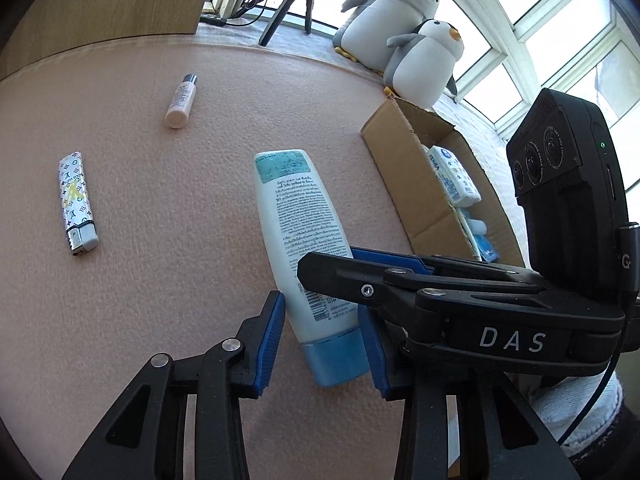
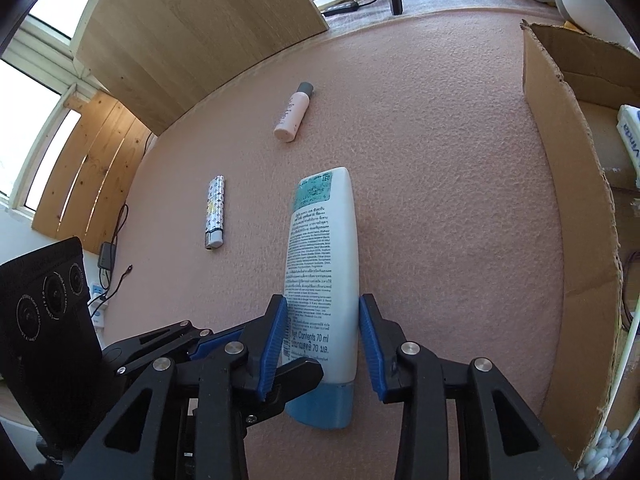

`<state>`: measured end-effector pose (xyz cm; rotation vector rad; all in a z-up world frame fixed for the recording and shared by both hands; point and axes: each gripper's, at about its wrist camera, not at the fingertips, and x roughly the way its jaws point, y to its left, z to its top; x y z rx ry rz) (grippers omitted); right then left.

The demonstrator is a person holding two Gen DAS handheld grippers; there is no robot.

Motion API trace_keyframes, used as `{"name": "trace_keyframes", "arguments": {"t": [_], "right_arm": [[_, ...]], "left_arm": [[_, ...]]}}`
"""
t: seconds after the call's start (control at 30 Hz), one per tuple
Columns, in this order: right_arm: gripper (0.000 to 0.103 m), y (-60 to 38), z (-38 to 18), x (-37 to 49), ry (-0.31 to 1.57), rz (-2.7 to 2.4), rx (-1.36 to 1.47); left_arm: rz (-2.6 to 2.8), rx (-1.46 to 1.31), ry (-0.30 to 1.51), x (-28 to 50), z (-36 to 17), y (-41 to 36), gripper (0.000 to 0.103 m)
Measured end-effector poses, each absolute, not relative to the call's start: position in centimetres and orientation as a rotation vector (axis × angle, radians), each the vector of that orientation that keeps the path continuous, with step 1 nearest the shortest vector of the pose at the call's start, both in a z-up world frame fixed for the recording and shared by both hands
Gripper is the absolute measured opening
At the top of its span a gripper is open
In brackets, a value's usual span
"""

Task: Organize objects
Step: 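Lift the lotion bottle with the right gripper and carry it over the box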

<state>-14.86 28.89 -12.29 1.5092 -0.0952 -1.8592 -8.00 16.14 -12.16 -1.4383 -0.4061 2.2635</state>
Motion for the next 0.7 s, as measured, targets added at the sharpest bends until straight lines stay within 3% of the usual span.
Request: {"name": "trace_keyframes", "arguments": {"t": [0.7], "right_arm": [[0.033,39.8,-4.8,-15.7,-0.249,-2.096,1.341]], "left_arm": [[2.174,-1.226,-0.27,-8.2,-5.3,26.8,0.041]]}}
